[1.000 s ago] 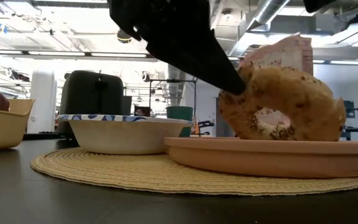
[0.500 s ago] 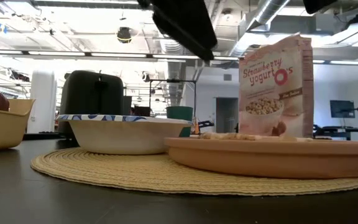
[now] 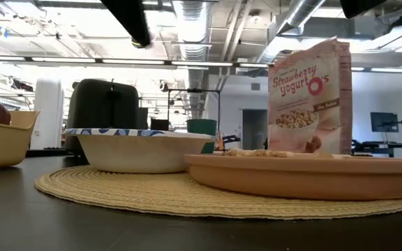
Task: Arrange a breakfast setting
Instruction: Put the apple on the table mat above the plate
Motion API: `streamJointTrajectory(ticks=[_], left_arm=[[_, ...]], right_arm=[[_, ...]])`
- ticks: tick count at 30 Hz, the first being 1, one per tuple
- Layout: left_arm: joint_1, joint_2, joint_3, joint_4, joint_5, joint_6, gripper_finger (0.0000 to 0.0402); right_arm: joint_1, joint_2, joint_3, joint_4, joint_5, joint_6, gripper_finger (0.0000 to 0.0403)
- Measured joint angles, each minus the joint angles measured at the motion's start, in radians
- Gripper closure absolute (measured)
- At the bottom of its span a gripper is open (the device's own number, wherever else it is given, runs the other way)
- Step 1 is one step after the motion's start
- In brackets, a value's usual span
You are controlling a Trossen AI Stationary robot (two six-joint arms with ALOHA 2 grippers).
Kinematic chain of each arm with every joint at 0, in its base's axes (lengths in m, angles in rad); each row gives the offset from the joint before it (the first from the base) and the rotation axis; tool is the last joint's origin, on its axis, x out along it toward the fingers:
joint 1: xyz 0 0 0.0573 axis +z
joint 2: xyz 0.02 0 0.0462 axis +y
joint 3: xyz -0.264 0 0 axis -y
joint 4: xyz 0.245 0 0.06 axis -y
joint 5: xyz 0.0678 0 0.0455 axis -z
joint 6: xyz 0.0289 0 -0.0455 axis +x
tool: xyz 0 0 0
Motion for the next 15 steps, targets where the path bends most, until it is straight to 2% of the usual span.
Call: streamJointTrajectory(ticks=[5,9,11,15], left_arm=[[-0.050,-0.083,0.000,-0.218,-0.119,-0.251,0.0147],[-0.087,-0.143,-0.001,-0.375,-0.146,-0.469,0.0147],[-0.099,-0.179,-0.026,-0.384,-0.148,-0.551,0.0147],[-0.110,-0.291,-0.174,-0.375,-0.121,-0.688,0.0147]], right_arm=[[0.000,0.000,0.000,0.000,0.000,0.000,0.0124],[0.000,0.000,0.000,0.001,0.000,0.001,0.0124],[0.000,0.000,0.000,0.001,0.000,0.001,0.0124],[0.000,0.000,0.000,0.001,0.000,0.002,0.0124]])
